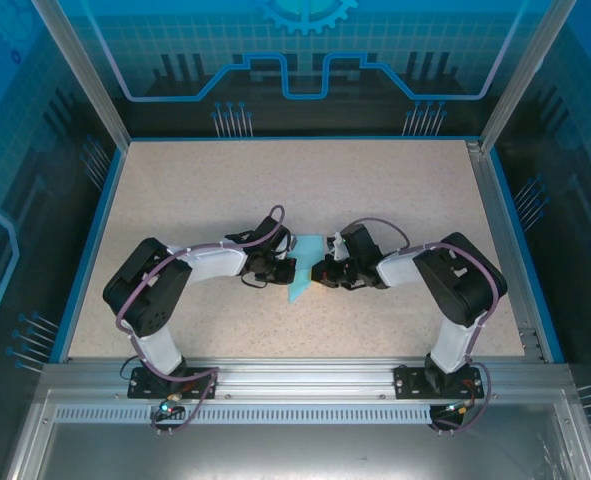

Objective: Fold a paper plane with a square sheet of paper (pick it up from the middle)
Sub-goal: Third fold the triangle at the center of the table.

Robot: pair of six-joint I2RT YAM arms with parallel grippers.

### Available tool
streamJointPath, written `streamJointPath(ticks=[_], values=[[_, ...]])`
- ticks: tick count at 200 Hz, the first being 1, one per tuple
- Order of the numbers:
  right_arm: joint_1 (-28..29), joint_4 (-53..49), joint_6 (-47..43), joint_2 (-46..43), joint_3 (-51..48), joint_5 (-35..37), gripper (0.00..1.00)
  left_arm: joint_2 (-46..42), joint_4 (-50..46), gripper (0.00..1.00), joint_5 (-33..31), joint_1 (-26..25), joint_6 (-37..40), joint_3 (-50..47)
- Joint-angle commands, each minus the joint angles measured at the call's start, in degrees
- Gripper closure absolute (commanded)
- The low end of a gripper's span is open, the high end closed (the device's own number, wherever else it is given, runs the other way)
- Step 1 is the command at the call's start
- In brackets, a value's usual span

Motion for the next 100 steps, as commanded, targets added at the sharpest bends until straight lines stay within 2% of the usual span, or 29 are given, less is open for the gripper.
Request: streamJointPath(ticks=[1, 29, 71, 100], values=[[-1.2, -4.4, -1.7, -2.5, 0.4, 0.1, 1.0, 1.4, -1.9, 1.0, 0.2, 0.3, 1.2, 0.1], [-2.5, -5.6, -2.8, -4.5, 1.7, -0.2, 1.0, 1.4, -2.0, 1.0, 0.1, 0.4, 1.3, 0.2], [-4.3, -4.2, -2.7, -1.5, 3.4, -1.2, 1.0, 1.6, -2.2, 1.0, 0.3, 0.3, 1.4, 0.6], [-4.5, -5.9, -3.4, 0.2, 3.7, 0.7, 1.0, 1.5, -2.2, 1.0, 0.2, 0.3, 1.5, 0.6]])
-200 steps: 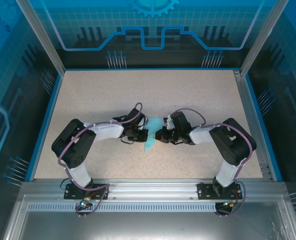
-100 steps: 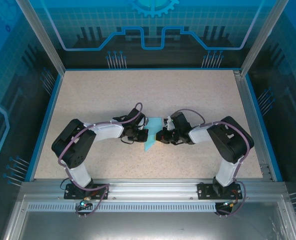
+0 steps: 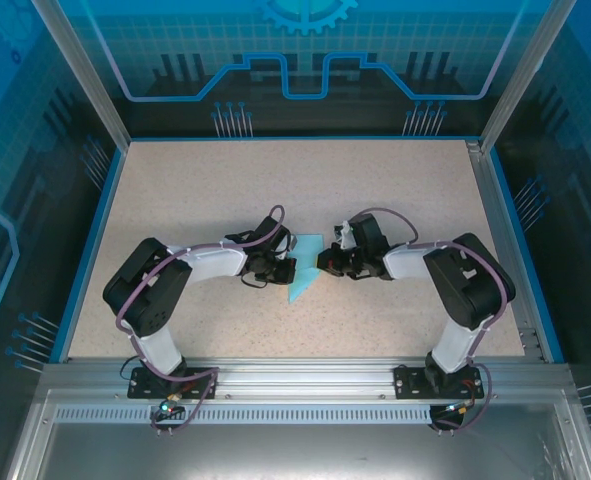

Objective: Fold a paper plane with a square sheet of paper (pick it up from the middle)
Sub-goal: Third fold the triangle at the center of the table.

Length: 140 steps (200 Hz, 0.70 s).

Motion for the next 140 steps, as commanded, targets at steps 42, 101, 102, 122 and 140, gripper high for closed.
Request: streamJointPath(ticks=[42, 101, 102, 122, 140], values=[[-0.7, -5.3, -1.9, 3.3, 0.0, 2.9, 1.0, 1.3, -2.3, 1.0, 0.1, 0.4, 1.5, 0.4], [-1.4, -8.0, -3.3, -1.4, 3.1, 0.6, 1.0, 1.2, -2.6, 1.0, 0.1, 0.5, 1.7, 0.4], [-1.5, -8.0, -3.3, -1.5, 3.2, 0.5, 1.0, 1.2, -2.6, 1.0, 0.1, 0.4, 1.7, 0.4], [-2.4, -8.1, -3.4, -1.9, 4.0, -0.4, 1.0, 1.1, -2.5, 1.0, 0.1, 0.5, 1.6, 0.4], [-2.7, -8.1, -3.7, -0.6, 4.7, -0.9, 1.0, 1.2, -2.6, 1.0, 0.3, 0.4, 1.6, 0.5]])
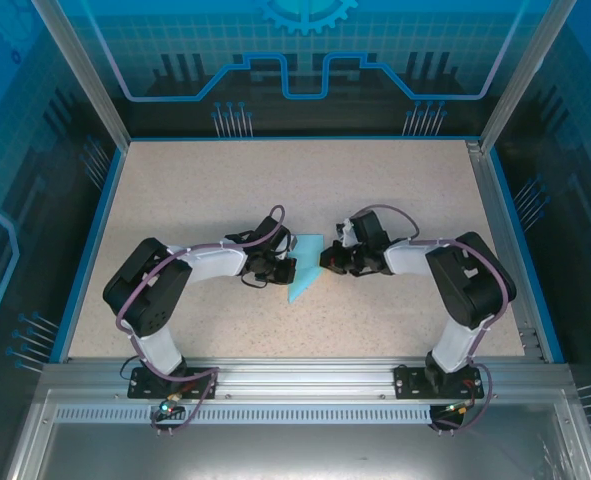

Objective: Fold a paper plane with a square sheet of paper (pick it up from the middle)
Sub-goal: Third fold the triangle at the center of the table.

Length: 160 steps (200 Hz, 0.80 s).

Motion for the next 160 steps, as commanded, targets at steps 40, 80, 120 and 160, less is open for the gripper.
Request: streamJointPath(ticks=[40, 80, 120, 160], values=[[-1.2, -1.1, -0.6, 3.6, 0.7, -0.8, 1.0, 1.0, -3.0, 1.0, 0.3, 0.4, 1.7, 1.3], [-1.3, -3.6, -2.6, 3.7, -1.3, 3.5, 1.0, 0.9, -2.9, 1.0, 0.5, 0.4, 1.7, 1.1], [-1.3, -6.3, -4.3, 1.5, 0.6, 3.2, 1.0, 0.9, -3.4, 1.0, 0.5, 0.4, 1.8, 1.4], [0.5, -6.7, -4.1, -3.0, 3.0, 0.5, 1.0, 0.7, -3.7, 1.0, 0.7, 0.5, 1.9, 1.9]])
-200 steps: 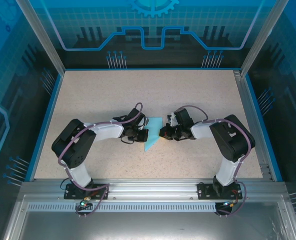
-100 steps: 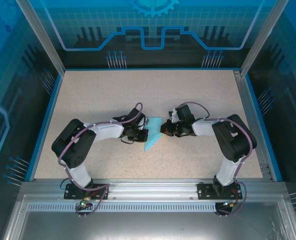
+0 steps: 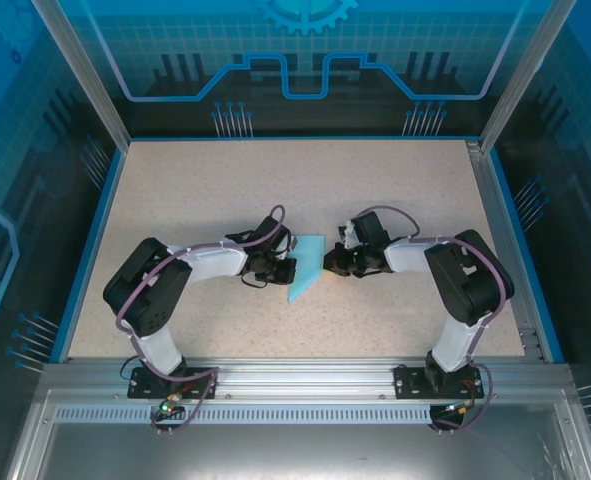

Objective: Fold a paper plane with a square sheet of paper (pick it up from the middle)
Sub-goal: Third fold the triangle at the center of the table.

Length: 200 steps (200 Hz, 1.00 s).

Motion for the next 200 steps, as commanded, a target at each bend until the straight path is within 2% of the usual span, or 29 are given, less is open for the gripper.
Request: streamJointPath(ticks=[1, 47, 82, 200], values=[[1.3, -2.5, -1.3, -3.6, 2.7, -0.6, 1.0, 0.7, -3.0, 1.0, 0.6, 0.5, 1.7, 1.5], [4.7, 0.9, 2.0, -2.6, 2.1, -0.7, 1.0, 0.5, -3.1, 1.0, 0.9, 0.4, 1.7, 2.0], [5.1, 4.2, 3.2, 0.7, 1.1, -2.4, 1.0, 0.4, -3.2, 1.0, 0.8, 0.5, 1.7, 1.8], [4.2, 0.8, -0.1, 5.4, -0.5, 1.0, 1.0, -0.7, -4.8, 1.0, 0.2, 0.5, 3.2, 4.1]])
